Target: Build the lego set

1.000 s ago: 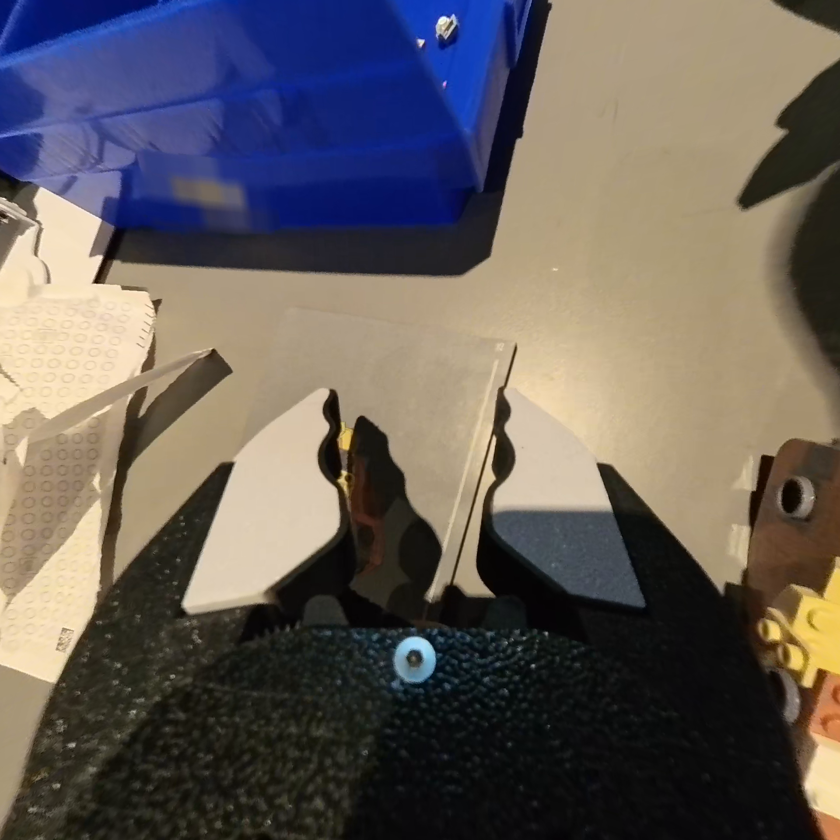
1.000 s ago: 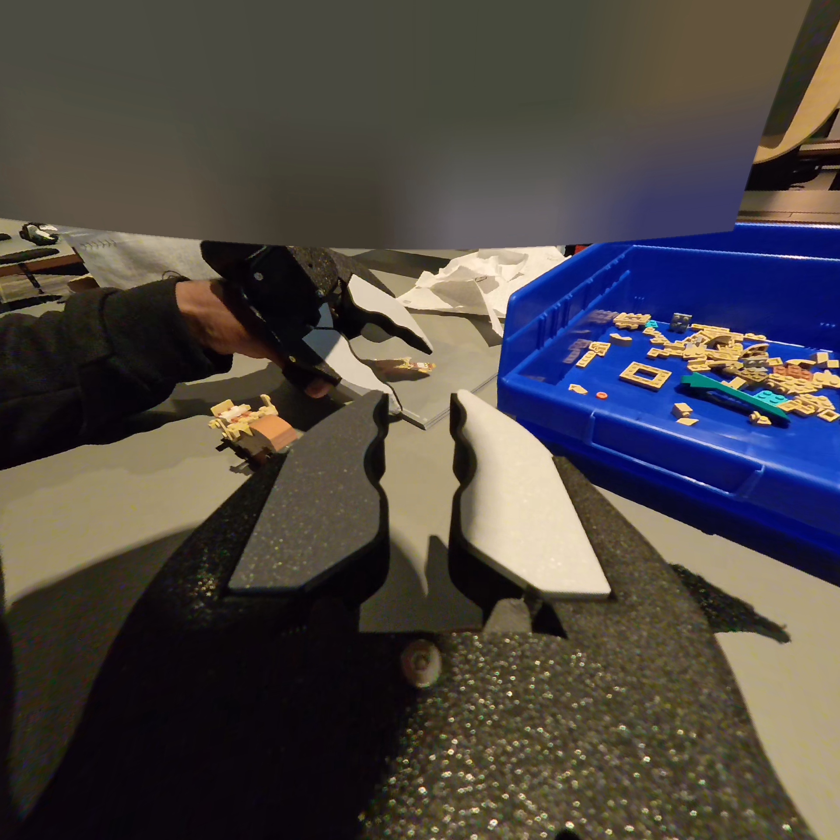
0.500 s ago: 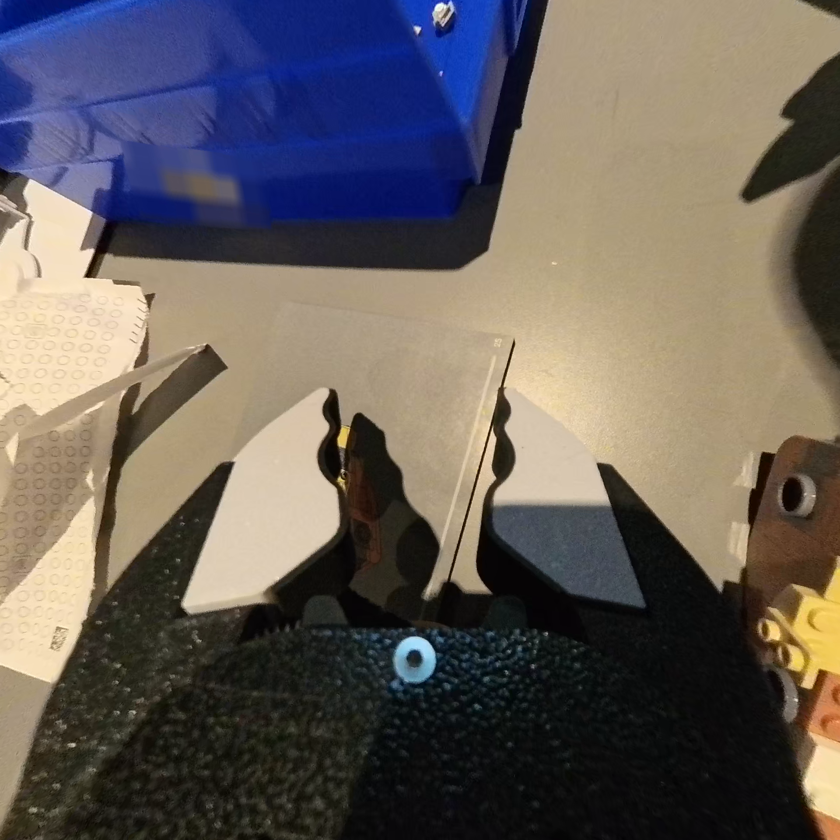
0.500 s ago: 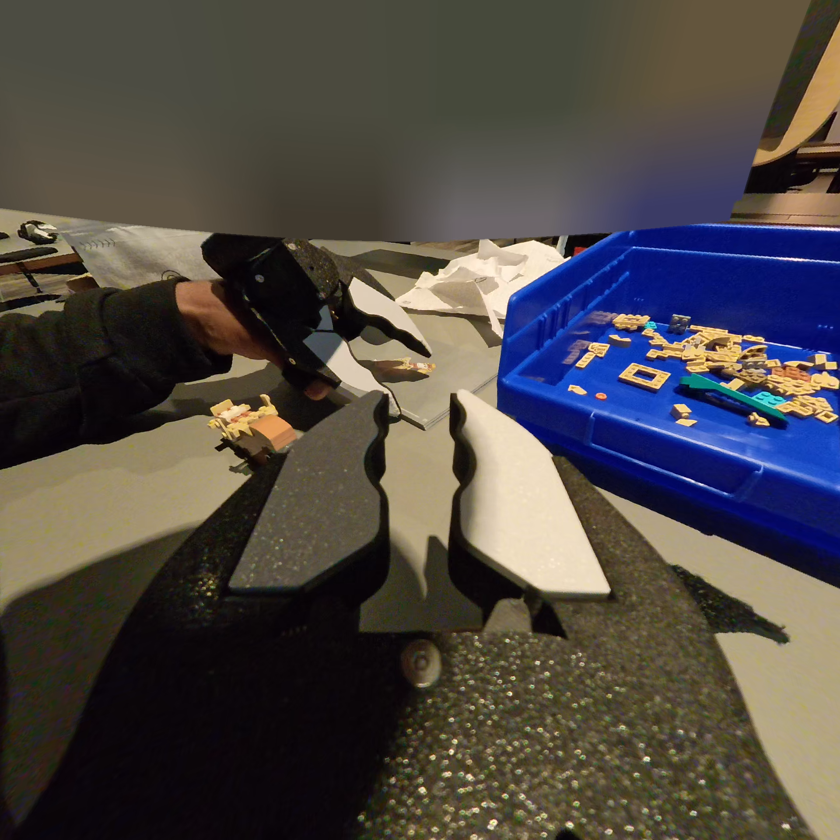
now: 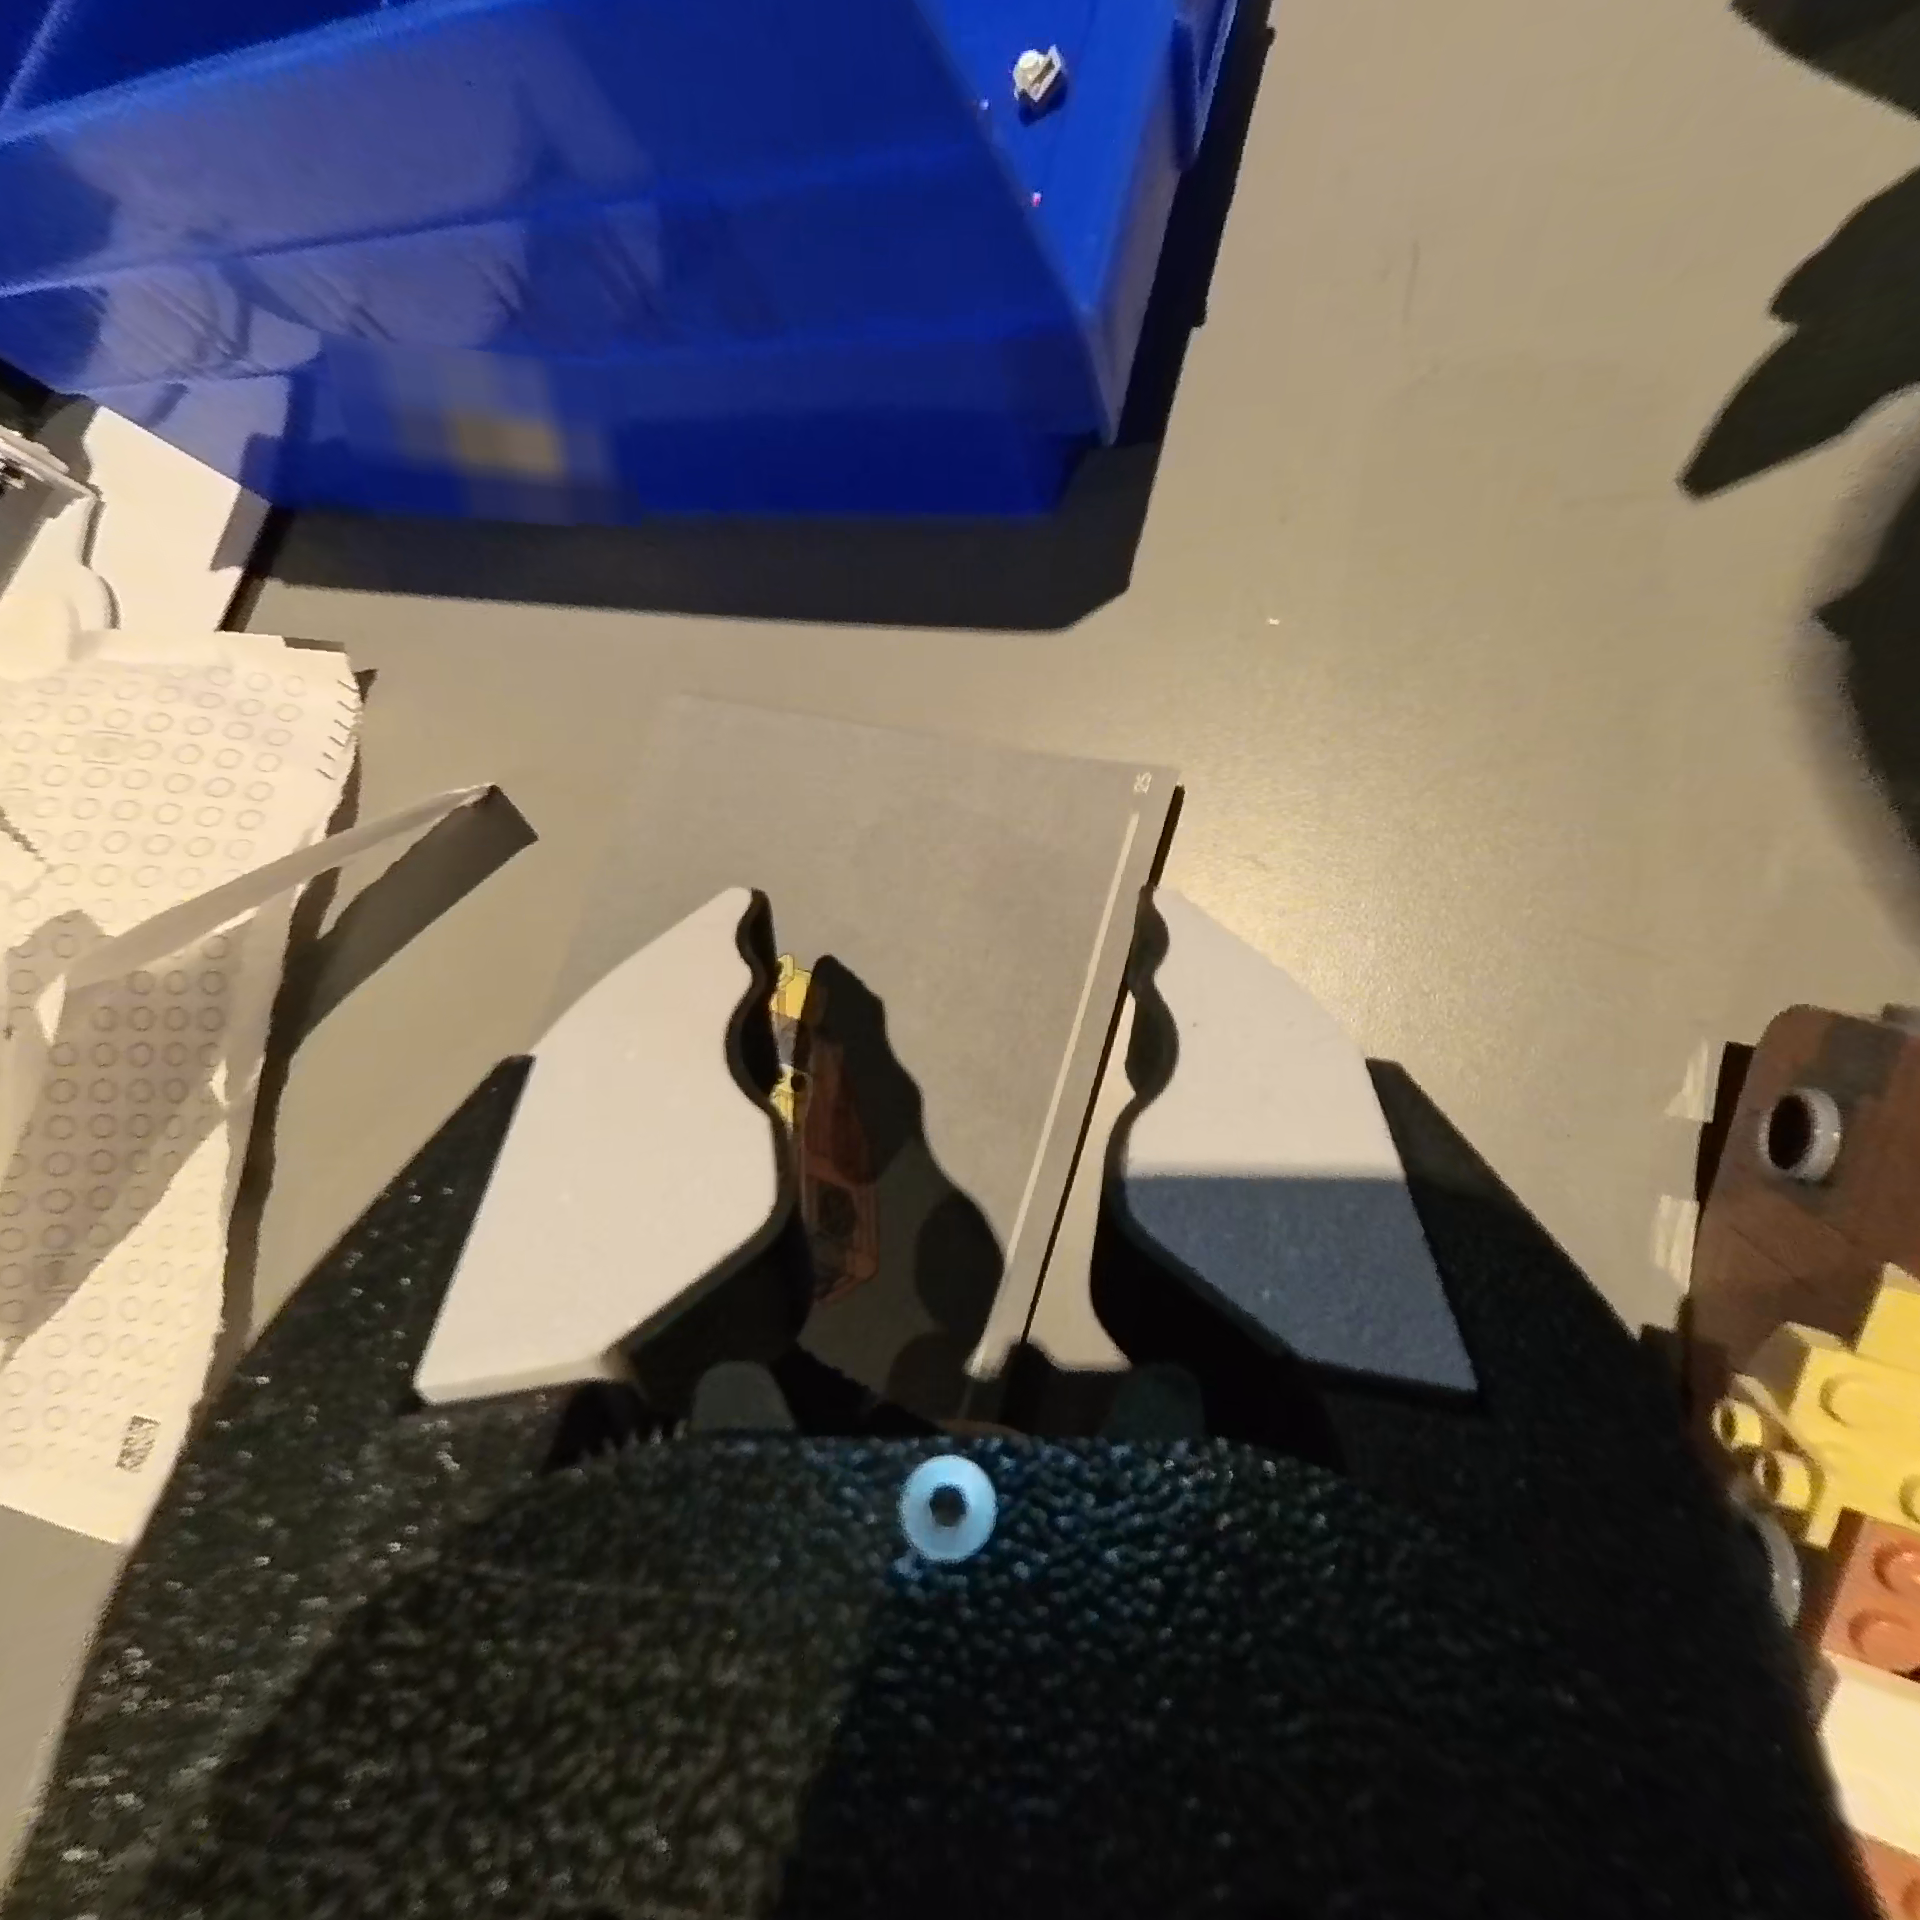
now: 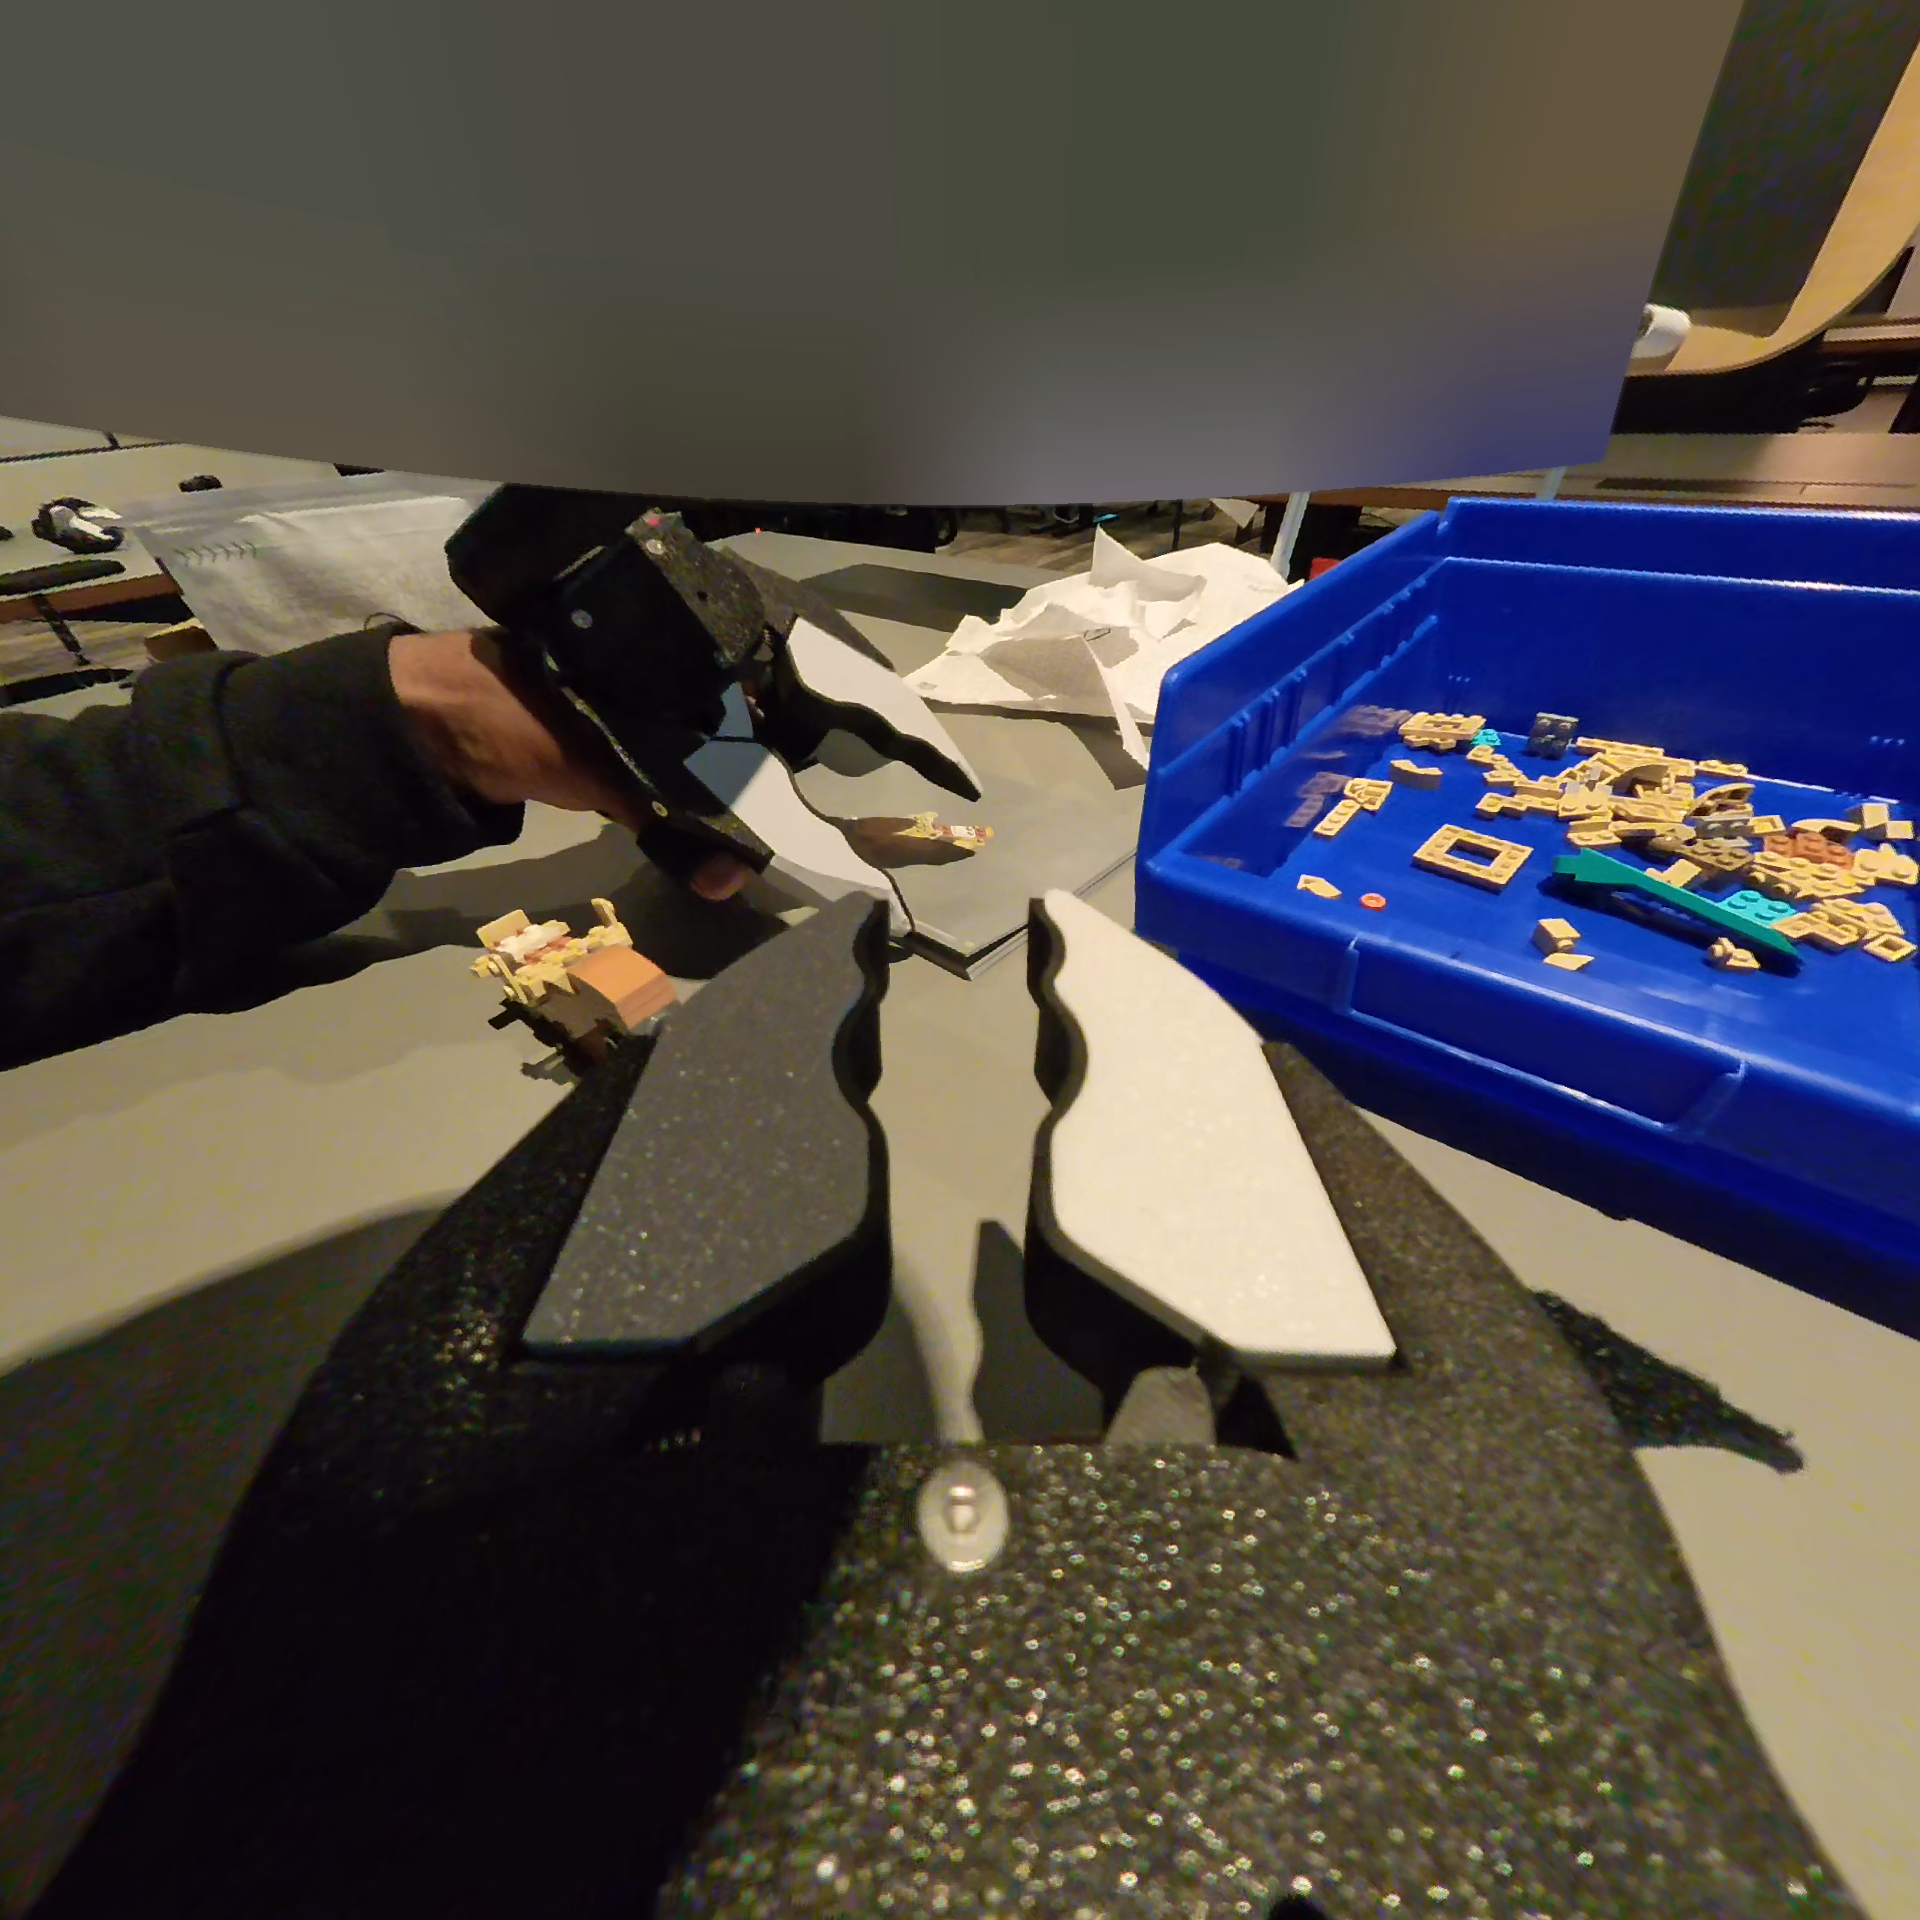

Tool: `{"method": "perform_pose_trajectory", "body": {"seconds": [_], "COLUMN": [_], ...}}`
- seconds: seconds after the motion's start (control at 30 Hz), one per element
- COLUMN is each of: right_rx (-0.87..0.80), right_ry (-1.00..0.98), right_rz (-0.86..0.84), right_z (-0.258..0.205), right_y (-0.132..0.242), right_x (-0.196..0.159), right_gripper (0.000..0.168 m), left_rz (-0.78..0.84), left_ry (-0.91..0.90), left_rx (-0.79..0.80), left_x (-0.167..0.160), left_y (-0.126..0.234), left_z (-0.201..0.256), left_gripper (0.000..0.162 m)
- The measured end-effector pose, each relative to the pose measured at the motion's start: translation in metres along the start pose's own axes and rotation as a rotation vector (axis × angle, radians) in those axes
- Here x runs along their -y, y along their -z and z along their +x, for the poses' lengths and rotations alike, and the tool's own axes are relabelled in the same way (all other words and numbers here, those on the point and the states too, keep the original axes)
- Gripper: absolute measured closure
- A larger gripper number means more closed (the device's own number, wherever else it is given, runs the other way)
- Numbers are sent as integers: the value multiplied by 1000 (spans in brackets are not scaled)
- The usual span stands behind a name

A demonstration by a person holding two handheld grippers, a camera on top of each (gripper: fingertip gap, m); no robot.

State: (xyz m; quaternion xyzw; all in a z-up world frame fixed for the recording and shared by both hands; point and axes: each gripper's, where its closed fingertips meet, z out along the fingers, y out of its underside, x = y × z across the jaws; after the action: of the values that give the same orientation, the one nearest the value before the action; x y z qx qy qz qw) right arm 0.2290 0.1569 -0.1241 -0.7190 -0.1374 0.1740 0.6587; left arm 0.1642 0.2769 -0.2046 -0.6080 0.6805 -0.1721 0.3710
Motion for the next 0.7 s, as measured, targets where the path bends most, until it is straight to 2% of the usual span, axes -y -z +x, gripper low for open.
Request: {"method": "perform_pose_trajectory", "body": {"seconds": [0.53, 0.7], "right_rx": [4, 27], "right_ry": [-17, -54], "right_rz": [-30, -123], "right_z": [0, 0], "right_y": [-3, -15], "right_x": [-3, -14], "right_gripper": [143, 142], "left_rz": [38, 45], "left_ry": [54, 69], "left_rx": [8, 1], "left_x": [3, 3], "left_y": [7, 7], "left_z": [-7, -7], "left_gripper": [97, 97]}}
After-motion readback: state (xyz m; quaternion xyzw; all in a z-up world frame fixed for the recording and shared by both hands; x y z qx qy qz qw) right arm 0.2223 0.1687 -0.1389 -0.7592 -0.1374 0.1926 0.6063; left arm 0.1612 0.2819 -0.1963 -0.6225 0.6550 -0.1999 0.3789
